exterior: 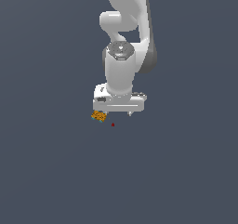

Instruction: Pick up the object and move it to a goal position.

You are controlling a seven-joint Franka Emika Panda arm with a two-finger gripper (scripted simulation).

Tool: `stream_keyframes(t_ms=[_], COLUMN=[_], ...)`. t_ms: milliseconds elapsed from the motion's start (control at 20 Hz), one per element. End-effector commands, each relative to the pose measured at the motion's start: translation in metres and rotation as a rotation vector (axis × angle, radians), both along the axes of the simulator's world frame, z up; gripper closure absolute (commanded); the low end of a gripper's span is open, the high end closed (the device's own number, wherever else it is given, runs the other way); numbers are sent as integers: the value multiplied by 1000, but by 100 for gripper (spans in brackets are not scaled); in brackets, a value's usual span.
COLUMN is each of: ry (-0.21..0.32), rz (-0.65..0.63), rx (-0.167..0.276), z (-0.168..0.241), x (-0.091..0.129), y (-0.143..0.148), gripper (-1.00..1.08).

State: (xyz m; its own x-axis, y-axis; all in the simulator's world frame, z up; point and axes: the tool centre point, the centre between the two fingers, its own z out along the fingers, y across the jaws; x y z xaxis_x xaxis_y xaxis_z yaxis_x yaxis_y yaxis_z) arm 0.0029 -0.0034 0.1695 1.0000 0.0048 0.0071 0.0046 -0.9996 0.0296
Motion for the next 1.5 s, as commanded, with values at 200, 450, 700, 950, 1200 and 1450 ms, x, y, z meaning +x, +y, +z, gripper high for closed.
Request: stream_keyframes(t_ms=[200,450,700,950,1200,1450], ry=[-8,-23,-22,-21,-18,-13], rz=[5,15,16,40,93,172], rx=[8,23,22,21,18,15], z=[5,15,14,11,5,-4], x=[2,5,5,4,1,-4], y=[2,5,4,2,-4,-12], gripper=[-92,-92,-92,-92,-92,-92])
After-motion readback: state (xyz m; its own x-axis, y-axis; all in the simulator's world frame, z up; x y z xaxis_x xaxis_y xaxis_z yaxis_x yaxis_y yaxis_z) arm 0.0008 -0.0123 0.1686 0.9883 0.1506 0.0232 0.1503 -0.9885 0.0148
